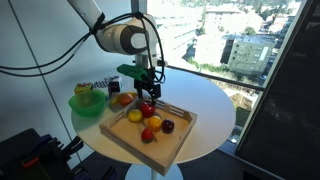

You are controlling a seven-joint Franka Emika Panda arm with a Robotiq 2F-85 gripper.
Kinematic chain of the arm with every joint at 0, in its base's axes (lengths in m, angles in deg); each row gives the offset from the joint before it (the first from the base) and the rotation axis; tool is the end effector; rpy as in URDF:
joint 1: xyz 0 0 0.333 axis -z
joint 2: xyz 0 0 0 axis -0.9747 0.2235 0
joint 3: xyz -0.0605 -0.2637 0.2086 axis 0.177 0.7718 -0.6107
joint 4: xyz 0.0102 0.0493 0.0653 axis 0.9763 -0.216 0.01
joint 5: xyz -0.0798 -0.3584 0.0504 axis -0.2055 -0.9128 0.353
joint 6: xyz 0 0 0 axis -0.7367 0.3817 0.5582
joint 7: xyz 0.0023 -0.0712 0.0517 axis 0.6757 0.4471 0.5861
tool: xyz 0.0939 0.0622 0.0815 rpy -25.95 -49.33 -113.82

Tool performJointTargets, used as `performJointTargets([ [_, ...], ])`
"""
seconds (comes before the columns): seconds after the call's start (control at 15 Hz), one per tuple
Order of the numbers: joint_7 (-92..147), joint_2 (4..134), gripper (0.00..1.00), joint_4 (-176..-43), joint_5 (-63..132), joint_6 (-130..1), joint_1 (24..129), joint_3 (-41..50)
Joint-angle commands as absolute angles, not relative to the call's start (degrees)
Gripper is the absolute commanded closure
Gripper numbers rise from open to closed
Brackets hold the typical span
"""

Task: Pick up the apple into the bowl

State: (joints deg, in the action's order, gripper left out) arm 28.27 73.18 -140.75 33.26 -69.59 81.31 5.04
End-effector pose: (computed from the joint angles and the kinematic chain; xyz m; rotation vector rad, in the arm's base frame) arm 0.5447 -0.0834 0.2309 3.0585 -0.2815 -0.1337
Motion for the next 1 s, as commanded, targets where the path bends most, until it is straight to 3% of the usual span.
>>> performJointTargets([
  [0.0,26.32,74.35,0.00,-139.34,34.33,-70.53,81.49,4.89],
  [0.93,25.34,77.33,0.00,-138.71,34.63,-73.49,81.48,4.28],
])
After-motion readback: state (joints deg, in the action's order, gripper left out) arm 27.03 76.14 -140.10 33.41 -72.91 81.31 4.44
